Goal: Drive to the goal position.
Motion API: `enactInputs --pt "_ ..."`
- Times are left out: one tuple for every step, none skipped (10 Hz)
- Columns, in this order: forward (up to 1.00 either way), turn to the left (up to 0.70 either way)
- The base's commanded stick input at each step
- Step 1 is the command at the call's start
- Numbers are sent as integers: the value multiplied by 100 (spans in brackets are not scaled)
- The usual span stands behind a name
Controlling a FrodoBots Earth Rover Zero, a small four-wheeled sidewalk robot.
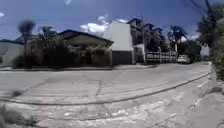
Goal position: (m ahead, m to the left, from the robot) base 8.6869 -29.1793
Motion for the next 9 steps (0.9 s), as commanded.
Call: enactInputs --pt "0 3" --pt "0 5" --pt "0 1" --pt "0 0" --pt "0 4" --pt "0 4" --pt "0 0" --pt "0 9" --pt "0 4"
